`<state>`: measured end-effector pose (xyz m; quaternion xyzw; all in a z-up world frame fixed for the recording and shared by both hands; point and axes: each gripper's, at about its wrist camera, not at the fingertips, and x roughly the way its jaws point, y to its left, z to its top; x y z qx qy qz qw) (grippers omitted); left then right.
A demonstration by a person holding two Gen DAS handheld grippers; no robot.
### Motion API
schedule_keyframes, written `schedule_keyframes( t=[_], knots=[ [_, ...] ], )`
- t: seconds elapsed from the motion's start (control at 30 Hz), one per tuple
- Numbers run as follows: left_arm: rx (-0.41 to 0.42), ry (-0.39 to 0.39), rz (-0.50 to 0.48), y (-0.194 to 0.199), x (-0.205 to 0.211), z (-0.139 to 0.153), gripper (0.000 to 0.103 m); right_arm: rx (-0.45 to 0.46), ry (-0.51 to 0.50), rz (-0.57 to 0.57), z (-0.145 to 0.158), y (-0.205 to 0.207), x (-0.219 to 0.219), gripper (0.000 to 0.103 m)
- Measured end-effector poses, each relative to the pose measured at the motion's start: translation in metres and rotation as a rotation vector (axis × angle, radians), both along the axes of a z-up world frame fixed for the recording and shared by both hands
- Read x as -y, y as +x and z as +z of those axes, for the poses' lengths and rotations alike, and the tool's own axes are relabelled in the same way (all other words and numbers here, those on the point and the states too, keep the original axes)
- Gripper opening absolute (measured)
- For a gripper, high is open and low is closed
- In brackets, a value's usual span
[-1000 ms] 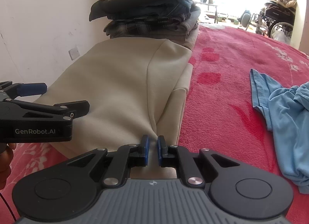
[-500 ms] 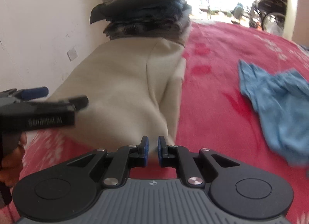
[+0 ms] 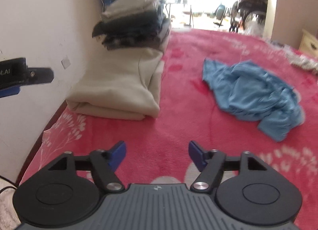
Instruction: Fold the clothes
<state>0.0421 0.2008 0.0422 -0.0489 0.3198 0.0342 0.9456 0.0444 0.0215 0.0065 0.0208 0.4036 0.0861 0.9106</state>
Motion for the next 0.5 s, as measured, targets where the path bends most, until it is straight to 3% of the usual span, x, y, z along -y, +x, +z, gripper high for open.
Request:
schedule_keyframes(
  t=[0.23,0.5],
  knots=[
    [-0.02,0.041,0.082,-0.042,0.006,0.016,0.103,0.067,0.0,0.022,0.023,-0.035,0.0,0.099],
    [-0.03,0.03,0.11,-0.058,0.006,0.018,0.103,0.107,-0.01,0.048,0.034,-0.048,-0.006,0.103]
  ],
)
